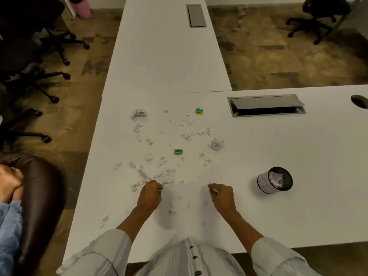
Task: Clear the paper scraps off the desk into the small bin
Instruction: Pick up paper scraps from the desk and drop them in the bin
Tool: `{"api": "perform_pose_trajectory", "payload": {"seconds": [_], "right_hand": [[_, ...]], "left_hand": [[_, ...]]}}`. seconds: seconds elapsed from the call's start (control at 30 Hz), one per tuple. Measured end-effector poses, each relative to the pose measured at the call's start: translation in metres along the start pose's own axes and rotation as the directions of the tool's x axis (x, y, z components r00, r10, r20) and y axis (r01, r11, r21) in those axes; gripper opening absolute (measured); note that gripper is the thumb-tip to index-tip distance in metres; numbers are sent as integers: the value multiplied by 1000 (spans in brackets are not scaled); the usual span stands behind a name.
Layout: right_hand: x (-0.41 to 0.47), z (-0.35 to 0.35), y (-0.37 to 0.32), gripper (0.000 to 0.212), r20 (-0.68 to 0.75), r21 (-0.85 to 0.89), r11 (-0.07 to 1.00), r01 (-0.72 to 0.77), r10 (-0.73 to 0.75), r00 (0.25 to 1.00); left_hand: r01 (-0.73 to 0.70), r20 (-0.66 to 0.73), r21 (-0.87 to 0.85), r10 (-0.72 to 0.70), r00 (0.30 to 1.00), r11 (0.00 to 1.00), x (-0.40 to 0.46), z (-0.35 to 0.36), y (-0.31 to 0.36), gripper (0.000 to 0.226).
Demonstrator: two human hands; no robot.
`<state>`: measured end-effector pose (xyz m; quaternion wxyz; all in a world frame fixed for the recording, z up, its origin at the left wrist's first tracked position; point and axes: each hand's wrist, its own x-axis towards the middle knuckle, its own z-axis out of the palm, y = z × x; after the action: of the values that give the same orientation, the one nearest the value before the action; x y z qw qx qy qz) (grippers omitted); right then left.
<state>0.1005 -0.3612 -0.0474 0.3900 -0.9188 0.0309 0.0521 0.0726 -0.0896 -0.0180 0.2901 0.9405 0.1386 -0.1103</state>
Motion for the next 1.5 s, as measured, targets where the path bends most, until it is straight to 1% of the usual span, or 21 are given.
{"api": "perform_pose_trajectory", "payload": {"seconds": [0.07,0.2,0.33,0.4,0.47,0.53,0.6,0.67,0.77,0.87,1.0,1.07,1.13,1.23,1.33,1.4,1.5], "right_hand": [[-3,-21,3,15,-80,61,998,-11,16,997],[-1,-75,7,12,-227,159,983,-87,122,966],[7,-137,17,12,-381,239,964,-114,201,903],[13,-165,25,13,-433,230,961,-153,241,869],[20,-186,36,13,-427,221,959,-175,256,867],[25,-200,45,18,-352,215,955,-205,271,896],[28,-209,53,22,-298,162,963,-214,254,920],[30,-216,57,25,-312,159,967,-200,241,919],[29,-225,61,25,-360,196,958,-210,269,893],[26,-233,67,22,-402,224,949,-221,296,866],[21,-242,75,19,-445,284,932,-226,336,830],[19,-243,76,17,-455,286,934,-214,329,828],[20,-241,73,16,-463,285,938,-197,314,829],[25,-231,63,16,-439,291,944,-153,274,855],[35,-210,46,16,-380,251,964,-85,178,908],[43,-191,33,18,-319,207,978,-38,104,942],[61,-158,16,24,-172,178,984,10,21,985]], "left_hand": [[-54,15,-41,55,998,998,8,4,30,15],[-171,61,-76,175,983,982,22,17,96,12],[-287,103,-109,298,949,952,27,37,166,14],[-357,104,-153,374,921,921,24,49,202,14],[-402,117,-196,429,896,894,20,60,235,15],[-429,134,-223,463,876,876,17,71,264,16],[-451,144,-240,491,859,859,14,80,287,17],[-461,147,-261,507,849,848,13,87,306,18],[-443,172,-308,507,845,842,15,96,329,22],[-402,275,-335,497,823,852,15,102,344,37],[-331,448,-378,484,752,865,17,104,341,75],[-290,481,-393,464,744,873,20,104,331,80],[-270,480,-400,451,753,876,23,100,316,78],[-288,427,-366,435,793,885,28,91,287,69],[-253,370,-299,356,858,920,37,79,247,60],[-220,325,-259,299,897,940,44,71,218,59],[-168,259,-193,215,942,967,52,55,174,64]]}}
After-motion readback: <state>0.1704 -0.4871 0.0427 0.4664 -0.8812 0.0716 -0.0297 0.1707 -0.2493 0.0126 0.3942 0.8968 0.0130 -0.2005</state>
